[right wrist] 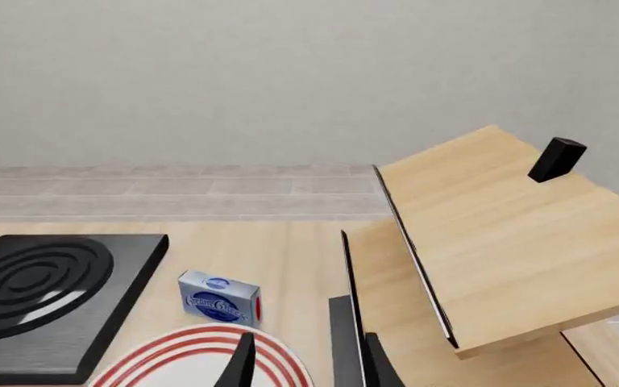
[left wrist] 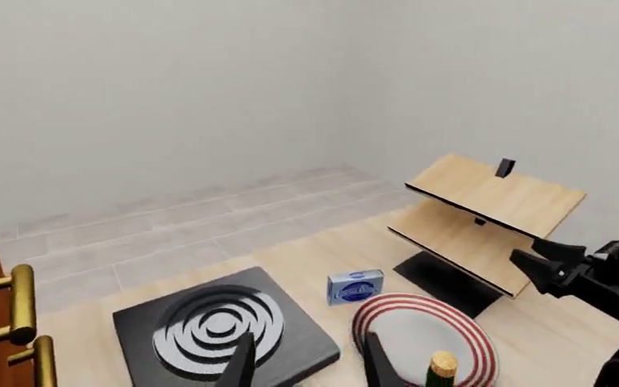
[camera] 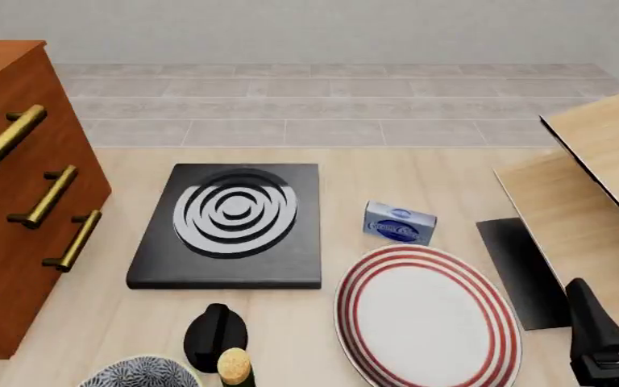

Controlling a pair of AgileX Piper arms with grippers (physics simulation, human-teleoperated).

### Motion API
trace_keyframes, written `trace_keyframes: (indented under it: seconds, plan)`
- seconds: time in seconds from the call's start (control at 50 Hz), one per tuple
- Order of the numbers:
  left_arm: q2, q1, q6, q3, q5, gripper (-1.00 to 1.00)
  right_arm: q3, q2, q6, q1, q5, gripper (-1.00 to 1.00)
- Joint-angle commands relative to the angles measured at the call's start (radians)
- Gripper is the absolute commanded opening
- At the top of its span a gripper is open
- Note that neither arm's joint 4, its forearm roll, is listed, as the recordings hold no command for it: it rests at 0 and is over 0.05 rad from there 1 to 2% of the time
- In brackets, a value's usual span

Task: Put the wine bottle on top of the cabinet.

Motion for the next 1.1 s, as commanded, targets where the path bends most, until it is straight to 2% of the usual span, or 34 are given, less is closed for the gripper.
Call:
trace_keyframes:
  seconds: [0.02, 0.72, 1.1]
  plan:
    - [0.000, -0.081, -0.018, -0.038, 0.049, 1.00, 0.000, 0.002, -0.001, 0.000, -0.002, 1.00]
    - [0.000, -0.315, -0.055, 0.055, -0.020, 1.00, -0.001, 0.019, 0.000, 0.000, -0.018, 1.00]
    - [0.000, -0.361, -0.061, 0.062, -0.022, 1.00, -0.002, 0.012, 0.000, -0.001, -0.010, 1.00]
